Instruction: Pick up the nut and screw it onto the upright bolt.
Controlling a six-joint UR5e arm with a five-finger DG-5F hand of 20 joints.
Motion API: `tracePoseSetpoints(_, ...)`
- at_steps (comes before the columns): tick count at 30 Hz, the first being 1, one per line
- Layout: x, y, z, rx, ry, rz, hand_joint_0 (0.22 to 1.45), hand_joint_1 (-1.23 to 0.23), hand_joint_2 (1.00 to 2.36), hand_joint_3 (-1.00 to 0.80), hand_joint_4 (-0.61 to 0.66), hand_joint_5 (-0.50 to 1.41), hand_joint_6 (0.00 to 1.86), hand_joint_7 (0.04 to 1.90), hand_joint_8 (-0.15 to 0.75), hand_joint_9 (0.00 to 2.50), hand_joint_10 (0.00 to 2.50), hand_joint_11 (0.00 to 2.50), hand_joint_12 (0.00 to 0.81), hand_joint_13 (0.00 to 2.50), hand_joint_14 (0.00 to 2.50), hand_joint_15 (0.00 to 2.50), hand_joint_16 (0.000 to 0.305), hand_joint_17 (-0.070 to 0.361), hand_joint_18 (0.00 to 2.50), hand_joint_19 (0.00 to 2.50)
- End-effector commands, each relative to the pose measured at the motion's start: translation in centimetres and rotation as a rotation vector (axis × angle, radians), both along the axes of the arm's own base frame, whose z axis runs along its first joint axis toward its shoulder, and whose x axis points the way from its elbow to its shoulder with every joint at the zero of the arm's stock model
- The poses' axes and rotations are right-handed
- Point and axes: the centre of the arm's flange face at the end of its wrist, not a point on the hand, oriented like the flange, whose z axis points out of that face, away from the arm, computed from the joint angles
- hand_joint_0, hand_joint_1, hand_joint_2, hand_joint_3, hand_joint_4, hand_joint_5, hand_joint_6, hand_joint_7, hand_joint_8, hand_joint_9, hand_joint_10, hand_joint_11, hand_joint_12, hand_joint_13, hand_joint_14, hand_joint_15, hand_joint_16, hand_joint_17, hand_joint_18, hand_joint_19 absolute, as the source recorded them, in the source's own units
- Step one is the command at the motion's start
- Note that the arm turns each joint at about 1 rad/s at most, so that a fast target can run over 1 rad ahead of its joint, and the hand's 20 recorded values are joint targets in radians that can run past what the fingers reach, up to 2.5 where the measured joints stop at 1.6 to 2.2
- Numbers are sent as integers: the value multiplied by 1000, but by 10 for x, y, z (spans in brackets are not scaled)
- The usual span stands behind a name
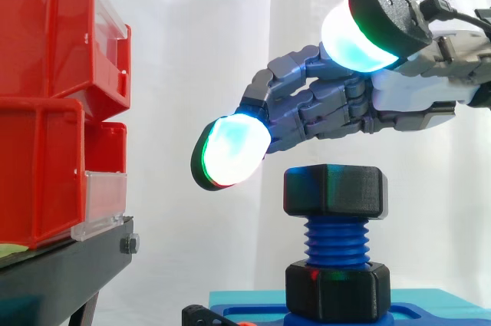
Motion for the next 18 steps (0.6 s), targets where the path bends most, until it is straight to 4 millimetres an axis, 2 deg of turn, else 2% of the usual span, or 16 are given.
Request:
tracePoseSetpoints(1,-5,1,-5,-5,47,3,451,-255,1000,-500,156,-183,502,760,210,222,0,0,284,110,0,0,35,79,0,0)
tracePoseSetpoints(18,-7,-9,-6,-9,63,-10,463,-266,1000,-500,195,-147,503,1062,227,267,0,0,273,149,0,0,31,71,0,0)
